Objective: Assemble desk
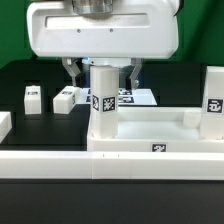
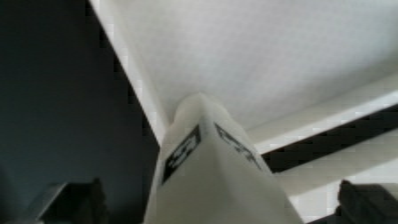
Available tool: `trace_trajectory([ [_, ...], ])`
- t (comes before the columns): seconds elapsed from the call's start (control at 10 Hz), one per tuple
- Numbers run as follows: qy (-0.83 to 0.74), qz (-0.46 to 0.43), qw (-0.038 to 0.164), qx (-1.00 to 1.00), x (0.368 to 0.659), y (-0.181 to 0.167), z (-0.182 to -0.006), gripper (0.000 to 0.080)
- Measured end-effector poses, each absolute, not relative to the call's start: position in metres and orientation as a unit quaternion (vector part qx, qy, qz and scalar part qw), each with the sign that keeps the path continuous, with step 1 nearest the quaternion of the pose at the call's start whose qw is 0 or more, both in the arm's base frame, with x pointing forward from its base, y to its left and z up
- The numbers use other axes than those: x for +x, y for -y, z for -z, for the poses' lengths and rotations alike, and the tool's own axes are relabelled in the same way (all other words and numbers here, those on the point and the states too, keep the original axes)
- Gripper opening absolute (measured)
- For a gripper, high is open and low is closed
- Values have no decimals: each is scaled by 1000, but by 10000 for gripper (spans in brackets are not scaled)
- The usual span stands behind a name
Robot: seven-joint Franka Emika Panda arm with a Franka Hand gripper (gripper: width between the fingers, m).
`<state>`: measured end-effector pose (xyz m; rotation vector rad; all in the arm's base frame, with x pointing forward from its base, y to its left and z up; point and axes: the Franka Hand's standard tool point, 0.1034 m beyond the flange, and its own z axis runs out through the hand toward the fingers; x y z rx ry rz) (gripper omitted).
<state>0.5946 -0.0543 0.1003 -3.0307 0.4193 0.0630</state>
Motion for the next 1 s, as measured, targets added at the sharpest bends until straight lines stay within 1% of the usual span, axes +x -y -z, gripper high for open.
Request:
trace_trajectory([
  [0.2,-22,-19,22,-999,594,57,-100,649],
  [0.3,15,-20,17,-1000,594,58,-100,649],
  [0.6,133,-21,9,-991,594,59,-100,649],
  [0.7,141,-22,9,-990,594,59,-100,649],
  [0.8,145,-22,10,-989,594,60,-100,510],
  [0.9,144,-22,10,-989,594,60,-100,510],
  [1.0,144,-22,10,-989,593,60,-100,372],
])
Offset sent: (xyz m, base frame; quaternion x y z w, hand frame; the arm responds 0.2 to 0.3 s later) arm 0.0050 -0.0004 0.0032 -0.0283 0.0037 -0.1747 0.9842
